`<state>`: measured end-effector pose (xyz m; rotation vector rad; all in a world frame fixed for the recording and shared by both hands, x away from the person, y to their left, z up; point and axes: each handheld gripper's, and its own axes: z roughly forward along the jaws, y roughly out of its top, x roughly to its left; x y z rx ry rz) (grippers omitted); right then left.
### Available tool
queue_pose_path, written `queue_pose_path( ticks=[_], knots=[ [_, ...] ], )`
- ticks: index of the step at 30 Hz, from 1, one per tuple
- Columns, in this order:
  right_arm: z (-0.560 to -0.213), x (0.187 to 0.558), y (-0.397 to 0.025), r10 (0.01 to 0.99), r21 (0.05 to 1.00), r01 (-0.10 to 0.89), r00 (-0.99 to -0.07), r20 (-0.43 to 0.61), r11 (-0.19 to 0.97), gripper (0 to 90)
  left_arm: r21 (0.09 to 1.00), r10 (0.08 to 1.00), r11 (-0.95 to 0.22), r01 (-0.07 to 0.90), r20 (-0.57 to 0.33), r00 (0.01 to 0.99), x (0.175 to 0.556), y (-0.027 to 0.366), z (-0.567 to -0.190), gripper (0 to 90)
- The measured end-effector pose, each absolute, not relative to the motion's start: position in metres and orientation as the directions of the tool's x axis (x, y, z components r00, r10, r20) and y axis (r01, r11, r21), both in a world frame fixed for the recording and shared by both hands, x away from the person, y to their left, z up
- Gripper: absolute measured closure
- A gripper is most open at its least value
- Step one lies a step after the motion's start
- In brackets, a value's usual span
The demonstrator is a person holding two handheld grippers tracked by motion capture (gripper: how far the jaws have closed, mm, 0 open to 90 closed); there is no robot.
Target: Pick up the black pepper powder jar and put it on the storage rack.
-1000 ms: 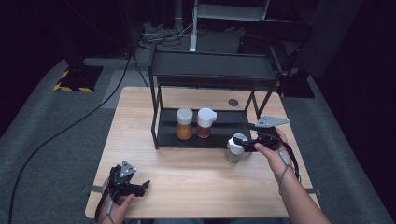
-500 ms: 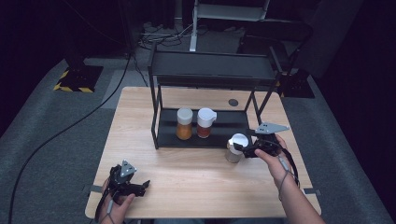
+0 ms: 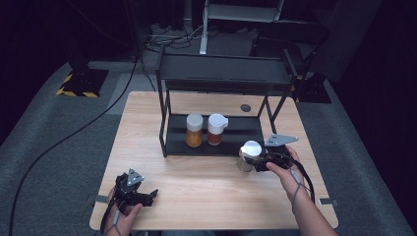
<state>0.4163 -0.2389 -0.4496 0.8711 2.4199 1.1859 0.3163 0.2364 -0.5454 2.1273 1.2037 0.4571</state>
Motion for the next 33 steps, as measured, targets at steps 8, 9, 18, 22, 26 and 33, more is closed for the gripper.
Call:
queue_pose_path(
  ticks=[8, 9, 18, 22, 26, 33],
  knots=[
    [-0.455, 0.422, -0.236, 0.65, 0.777, 0.401, -0.76, -0.013, 0.485, 17.6, 0.681, 0.854, -0.373, 0.631, -0.013, 0.519, 0.316, 0.236, -0.545, 0.3],
    [-0.456, 0.423, -0.236, 0.649, 0.776, 0.401, -0.761, -0.014, 0.486, 19.8, 0.681, 0.855, -0.373, 0.631, -0.013, 0.519, 0.316, 0.236, -0.545, 0.3],
    [-0.461, 0.426, -0.232, 0.639, 0.76, 0.403, -0.769, -0.02, 0.509, 28.8, 0.681, 0.854, -0.373, 0.63, -0.013, 0.519, 0.316, 0.236, -0.545, 0.3],
    [-0.461, 0.426, -0.232, 0.639, 0.761, 0.403, -0.769, -0.02, 0.508, 29.5, 0.681, 0.854, -0.373, 0.63, -0.013, 0.519, 0.316, 0.236, -0.545, 0.3],
    [-0.461, 0.426, -0.232, 0.637, 0.763, 0.398, -0.77, -0.023, 0.509, 29.8, 0.681, 0.854, -0.373, 0.631, -0.013, 0.519, 0.316, 0.236, -0.545, 0.3],
    [-0.46, 0.425, -0.232, 0.636, 0.763, 0.397, -0.771, -0.023, 0.51, 29.9, 0.681, 0.854, -0.373, 0.631, -0.013, 0.519, 0.316, 0.236, -0.545, 0.3]
  ],
)
